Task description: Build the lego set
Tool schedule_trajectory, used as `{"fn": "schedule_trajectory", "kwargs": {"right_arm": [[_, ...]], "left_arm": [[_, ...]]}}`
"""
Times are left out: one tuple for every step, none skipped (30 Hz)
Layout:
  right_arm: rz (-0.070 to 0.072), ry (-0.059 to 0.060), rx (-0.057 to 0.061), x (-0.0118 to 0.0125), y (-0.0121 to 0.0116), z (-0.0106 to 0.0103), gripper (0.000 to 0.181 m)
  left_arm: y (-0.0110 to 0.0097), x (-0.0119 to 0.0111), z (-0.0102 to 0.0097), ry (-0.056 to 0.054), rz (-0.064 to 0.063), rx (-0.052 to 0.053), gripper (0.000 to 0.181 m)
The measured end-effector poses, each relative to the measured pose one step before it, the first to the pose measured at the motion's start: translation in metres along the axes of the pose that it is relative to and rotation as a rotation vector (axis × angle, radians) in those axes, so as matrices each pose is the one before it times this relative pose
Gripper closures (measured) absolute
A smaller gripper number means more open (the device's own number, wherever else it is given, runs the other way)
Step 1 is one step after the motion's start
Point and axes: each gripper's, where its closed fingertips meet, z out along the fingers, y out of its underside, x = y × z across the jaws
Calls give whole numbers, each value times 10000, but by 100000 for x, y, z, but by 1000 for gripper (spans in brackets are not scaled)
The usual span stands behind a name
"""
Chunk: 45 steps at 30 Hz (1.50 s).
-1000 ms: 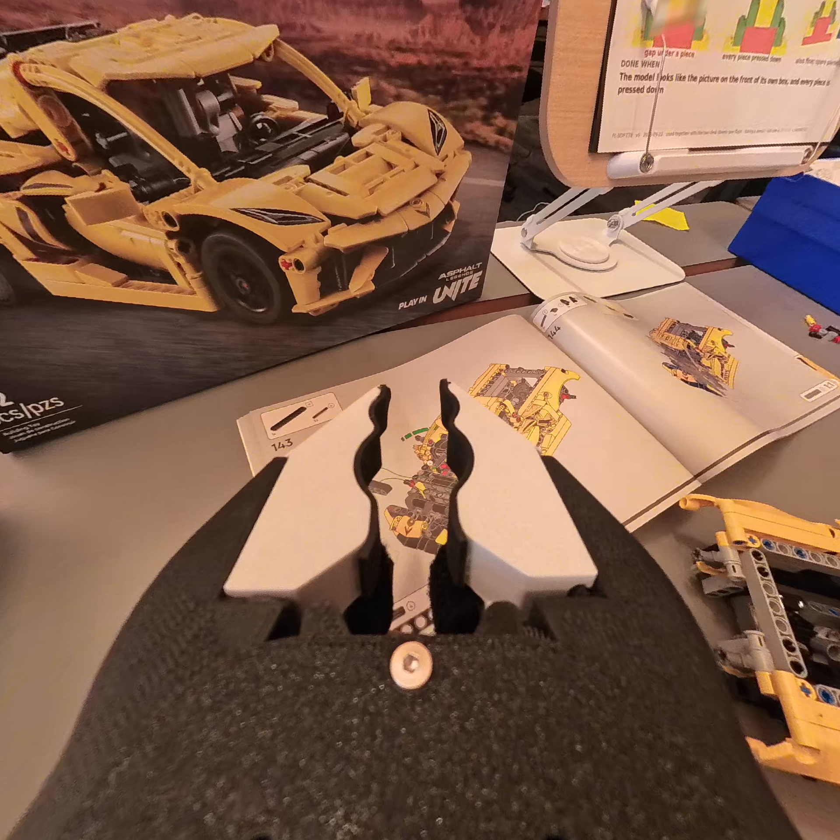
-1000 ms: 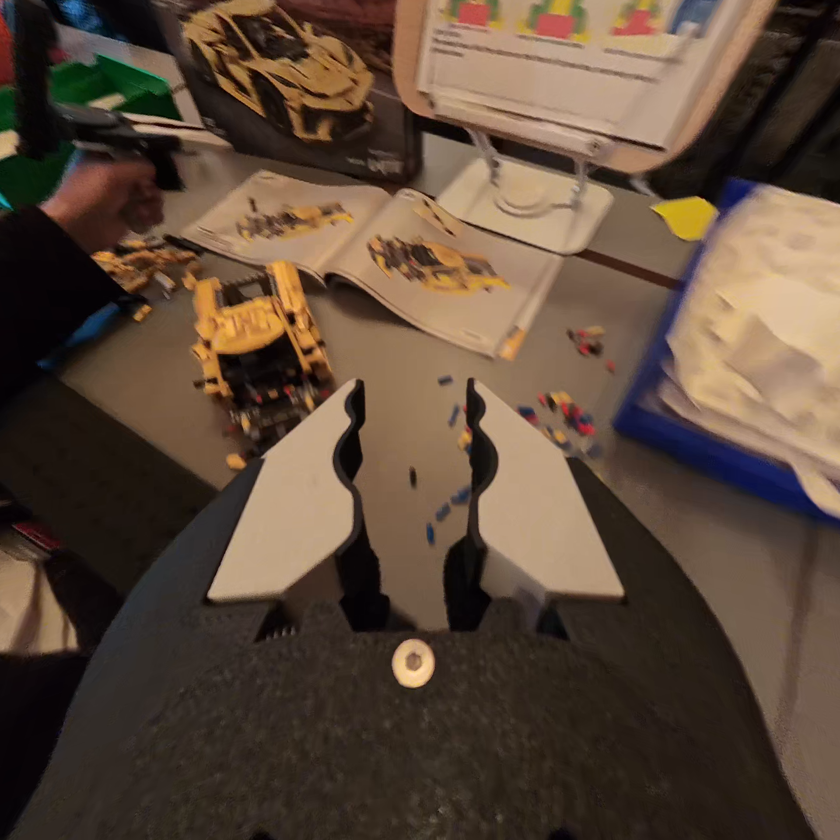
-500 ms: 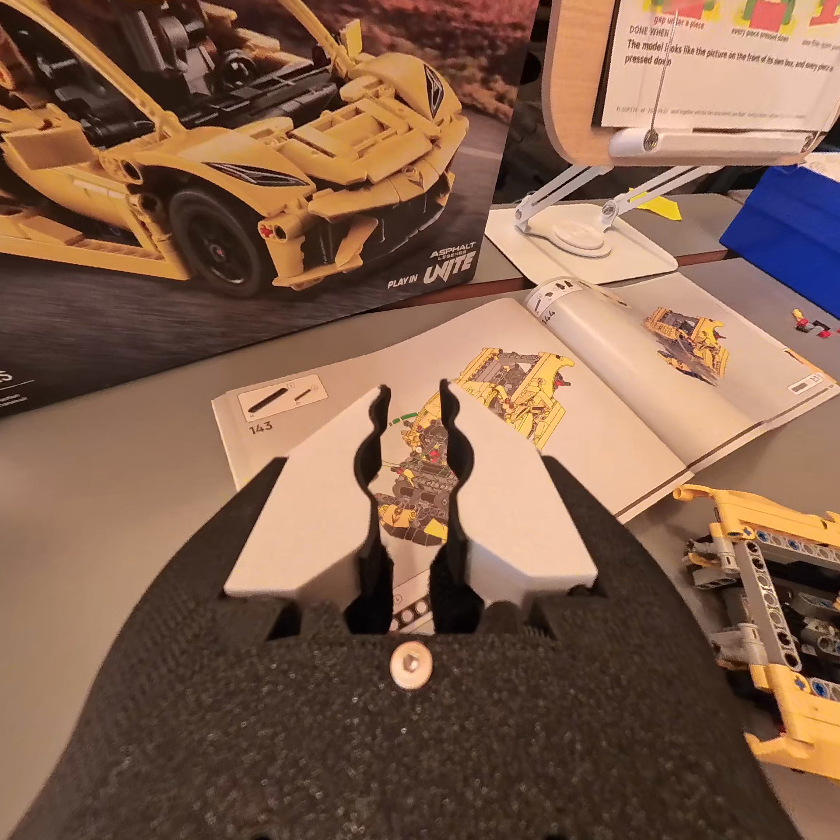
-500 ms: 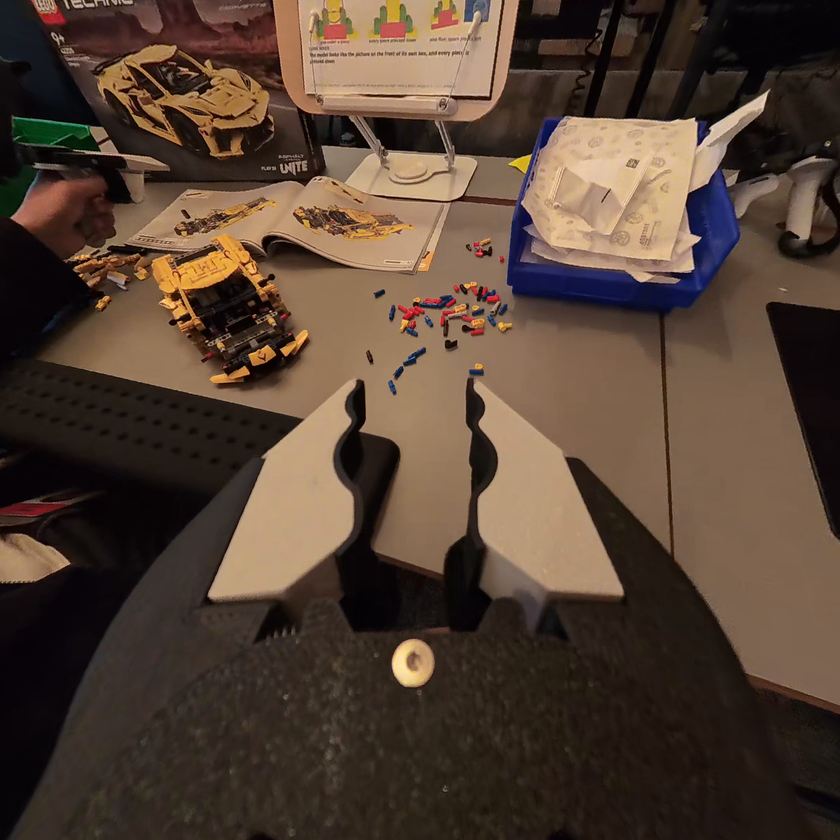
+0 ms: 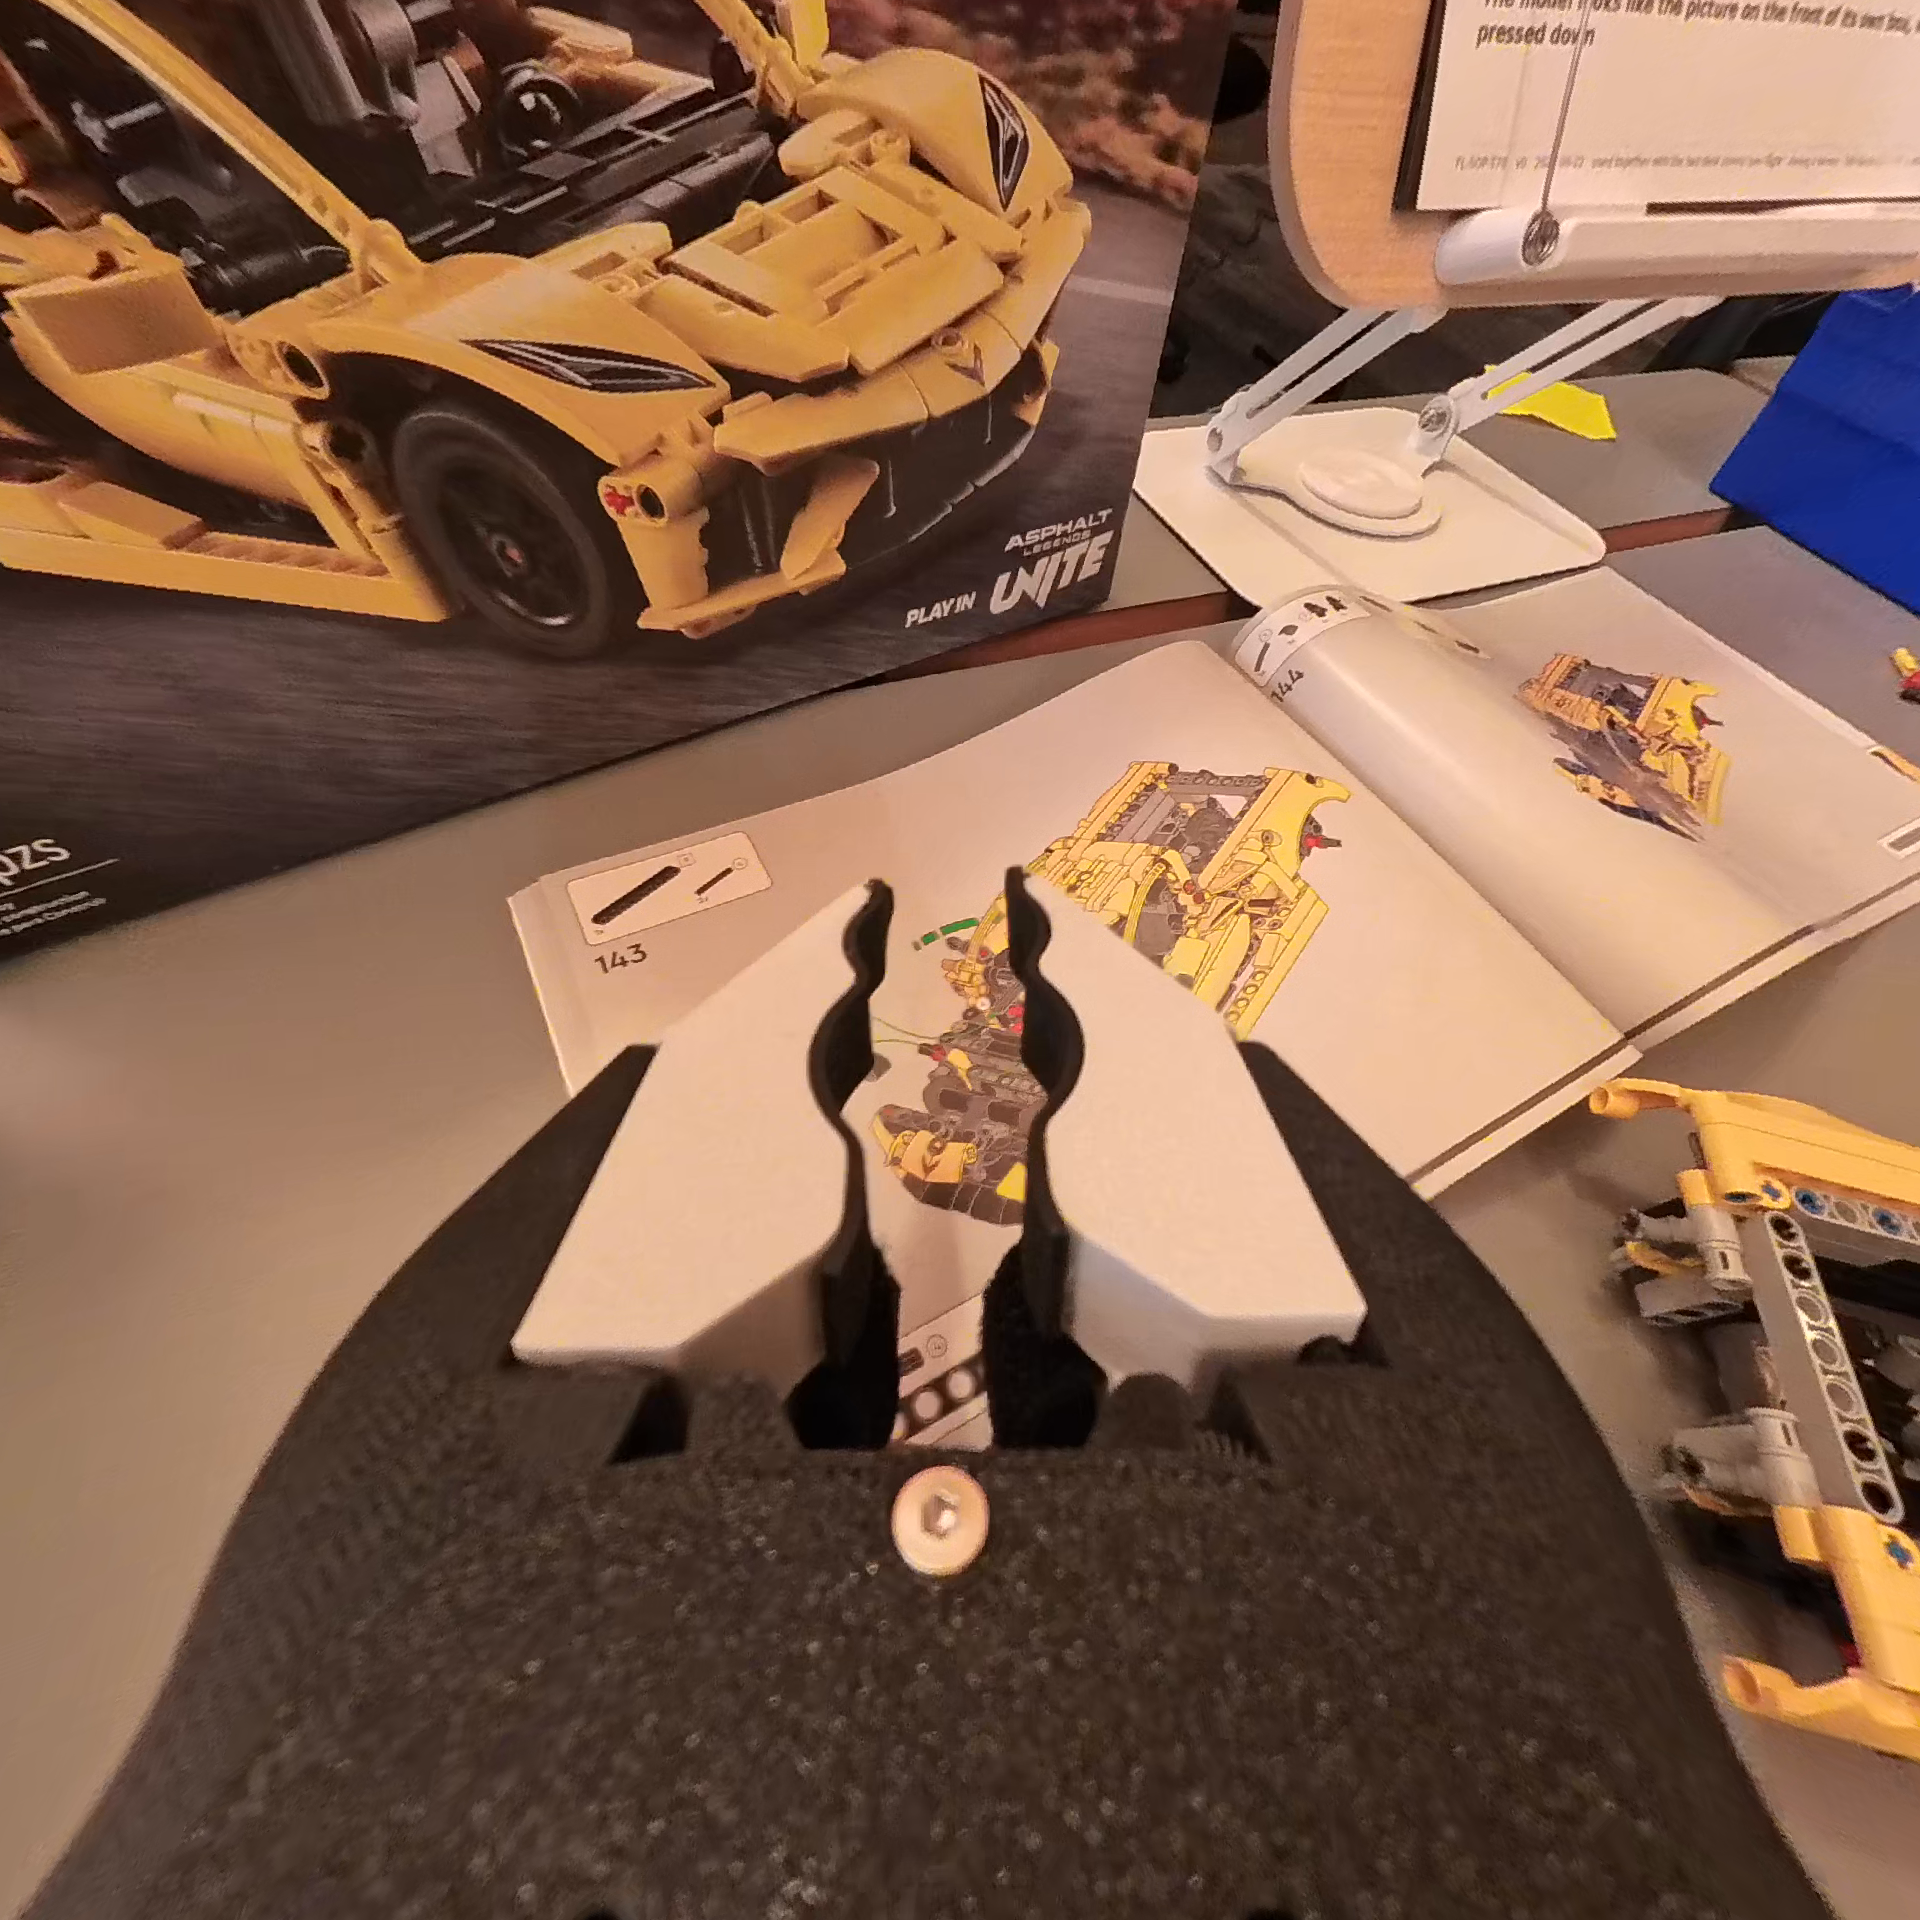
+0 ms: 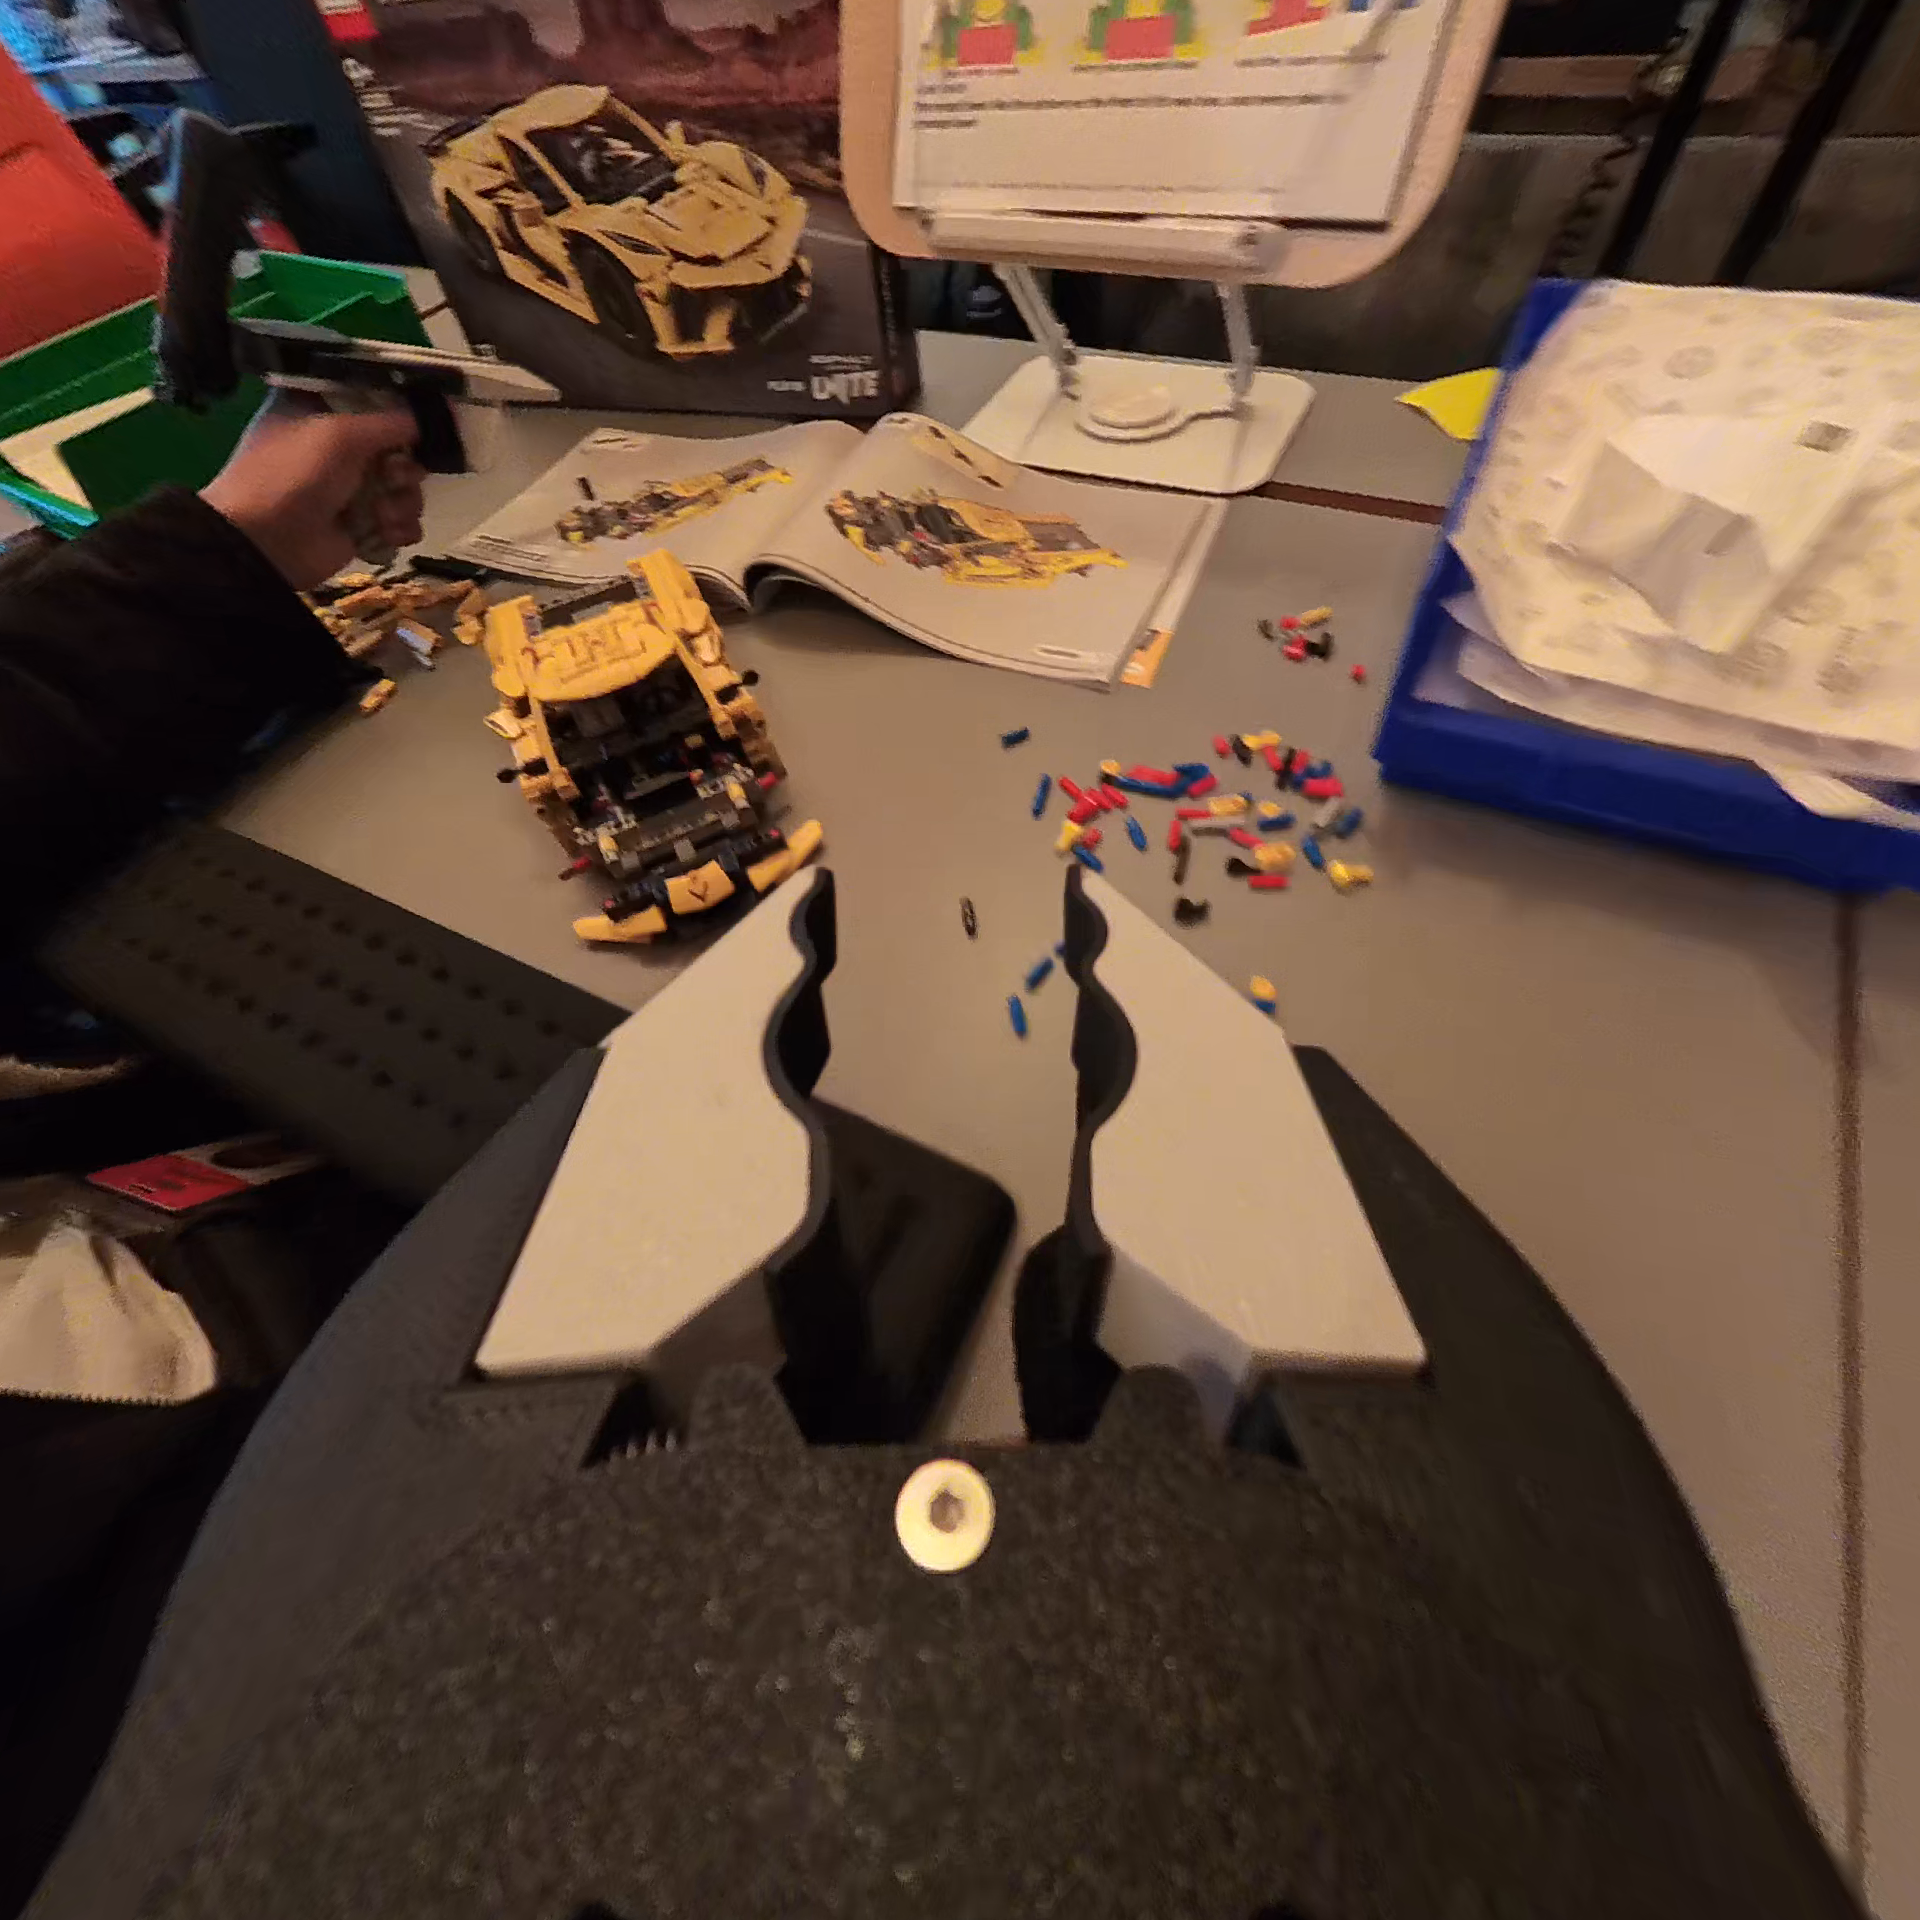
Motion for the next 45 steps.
{"fn": "schedule_trajectory", "kwargs": {"right_arm": [[-117,-285,-88,-434,-447,1575,138],[-177,-261,-121,-382,-531,1705,138],[-216,-245,-104,-345,-681,1808,139],[-226,-302,-124,-424,-794,1887,139],[-206,-411,-199,-566,-805,1947,141],[-230,-461,-237,-573,-887,2005,142],[-259,-360,-186,-368,-1043,2011,143],[-295,-268,-113,-180,-1188,1974,143],[-299,-288,-114,-170,-1196,1943,142],[-292,-331,-127,-158,-1188,1900,142],[-233,-280,-45,23,-1301,1851,143],[-138,-220,63,212,-1392,1801,144],[-55,-166,115,371,-1293,1801,146],[6,96,51,859,-988,1815,147],[60,418,-82,1313,-573,1796,147],[157,314,3,990,-408,1762,147],[294,107,137,546,-275,1698,148],[327,123,10,520,232,1568,148],[220,89,-89,421,662,1332,148],[138,61,-21,380,854,1074,148],[128,38,12,386,1008,814,149],[166,35,-52,458,1114,569,149],[129,61,-45,522,1042,332,149],[49,92,104,542,741,129,149],[39,136,143,597,514,-16,151],[59,130,41,568,358,-94,151],[45,51,-11,376,191,-133,151],[75,-36,70,150,-42,-153,151],[130,-79,166,26,-200,-134,152],[151,-70,127,11,-121,-67,152],[127,-35,28,7,56,5,153],[52,-70,-32,-103,157,57,152],[2,-85,-56,-174,200,99,152],[-31,-43,-79,-117,232,117,152],[-55,4,-86,-51,252,141,152],[-49,8,-84,-52,242,153,152],[-16,-22,-47,-82,175,128,153],[16,-60,-29,-114,121,114,153],[30,-52,-34,-85,110,90,153],[23,-12,-8,-8,68,71,153],[16,-7,8,3,57,43,153],[35,-40,3,-27,63,28,153],[56,-48,-2,-26,47,12,153],[37,-22,16,19,24,-20,153],[18,26,24,86,-2,-24,153]], "left_arm": [[36,-46,12,-47,71,-31,159],[10,-50,0,-49,70,-24,159],[8,-34,-25,-46,62,-13,159],[13,-25,-19,-40,59,-9,159],[38,-34,-6,-51,79,-27,159],[53,-39,20,-59,96,-42,159],[37,-39,28,-53,99,-42,159],[38,-53,24,-54,94,-33,159],[33,-35,26,-44,87,-30,159],[48,-23,24,-41,88,-33,159],[62,-49,21,-51,89,-37,159],[46,-26,5,-49,85,-36,159],[17,-2,16,-43,69,-25,159],[-14,90,28,-6,50,-13,159],[-29,196,33,44,59,-24,159],[0,179,45,27,99,-49,159],[20,103,15,-28,143,-58,159],[30,24,11,-75,182,-51,159],[54,-15,2,-98,200,-56,159],[45,-18,19,-87,170,-46,159],[11,45,29,-50,117,-18,159],[15,111,32,-4,61,-31,159],[32,161,43,46,43,-49,159],[34,159,22,56,53,-51,159],[0,147,19,40,33,-17,159],[-25,162,17,60,3,14,159],[3,202,22,80,-9,6,159],[70,184,54,80,-22,-16,159],[46,197,64,92,-37,4,159],[-5,206,46,100,-76,44,159],[-118,209,38,106,-155,131,159],[-218,233,33,140,-222,187,159],[-207,314,41,229,-266,168,159],[-161,277,22,241,-286,127,159],[-125,176,-14,200,-281,111,159],[-116,132,-25,197,-249,96,159],[-94,-3,-30,117,-183,83,159],[-69,-212,-61,-28,-111,72,159],[-14,-296,-75,-104,-11,25,159],[48,-247,-57,-108,72,-28,159],[53,-182,-47,-90,102,-40,161],[49,-100,-35,-63,83,-28,162],[65,-11,-21,-25,48,-28,164],[80,53,-4,6,8,-49,165],[78,84,24,28,-17,-59,166]]}}
